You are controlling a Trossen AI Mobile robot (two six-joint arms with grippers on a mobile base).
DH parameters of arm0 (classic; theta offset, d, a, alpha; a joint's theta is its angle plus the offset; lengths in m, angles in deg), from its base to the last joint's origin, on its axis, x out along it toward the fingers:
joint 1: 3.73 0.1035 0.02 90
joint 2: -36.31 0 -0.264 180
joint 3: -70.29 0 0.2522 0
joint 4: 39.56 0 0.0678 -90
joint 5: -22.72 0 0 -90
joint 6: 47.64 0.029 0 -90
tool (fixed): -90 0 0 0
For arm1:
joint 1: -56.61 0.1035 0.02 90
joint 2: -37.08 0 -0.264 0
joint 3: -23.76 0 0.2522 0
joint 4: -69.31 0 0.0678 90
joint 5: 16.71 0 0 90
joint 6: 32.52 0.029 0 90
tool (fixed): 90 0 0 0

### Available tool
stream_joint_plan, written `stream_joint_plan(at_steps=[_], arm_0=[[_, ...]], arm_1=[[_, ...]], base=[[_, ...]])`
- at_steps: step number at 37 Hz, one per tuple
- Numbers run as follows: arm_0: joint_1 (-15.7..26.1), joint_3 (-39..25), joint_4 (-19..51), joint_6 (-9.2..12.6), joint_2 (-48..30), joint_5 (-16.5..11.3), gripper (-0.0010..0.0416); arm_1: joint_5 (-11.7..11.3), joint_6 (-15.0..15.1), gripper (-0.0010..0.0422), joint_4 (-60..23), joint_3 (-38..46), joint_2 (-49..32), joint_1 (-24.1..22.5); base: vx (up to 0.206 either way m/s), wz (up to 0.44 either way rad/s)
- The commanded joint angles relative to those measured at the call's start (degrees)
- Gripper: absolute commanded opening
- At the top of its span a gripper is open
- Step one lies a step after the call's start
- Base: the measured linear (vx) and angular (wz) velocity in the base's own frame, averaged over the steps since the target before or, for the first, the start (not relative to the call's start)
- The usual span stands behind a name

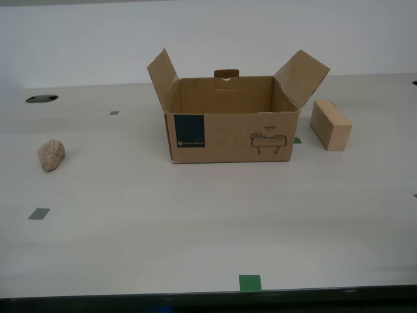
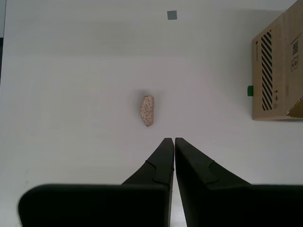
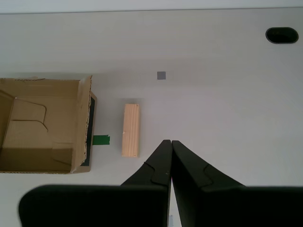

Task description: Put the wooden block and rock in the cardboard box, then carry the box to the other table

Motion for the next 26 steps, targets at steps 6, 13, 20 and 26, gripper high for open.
stream_joint_plan(at_steps=[6, 13, 20, 26], arm_0=[[0.04, -0.04, -0.17, 0.11, 0.00, 0.00, 0.0000], [0.04, -0.02, -0.63, 0.33, -0.02, 0.00, 0.0000], [0.04, 0.00, -0.57, 6.08, 0.00, 0.00, 0.0000], [0.04, 0.00, -0.09, 7.69, -0.02, 0.00, 0.0000]], arm_1=[[0.11, -0.11, 0.0000, 0.31, 0.02, 0.00, 0.04], [0.09, -0.09, 0.0000, 1.68, 0.02, -0.02, 0.09], [0.09, -0.13, 0.0000, 2.12, 0.02, -0.02, 0.09], [0.11, -0.13, 0.0000, 2.62, 0.02, -0.02, 0.09]], base=[[0.000, 0.000], [0.000, 0.000], [0.000, 0.000], [0.000, 0.000]])
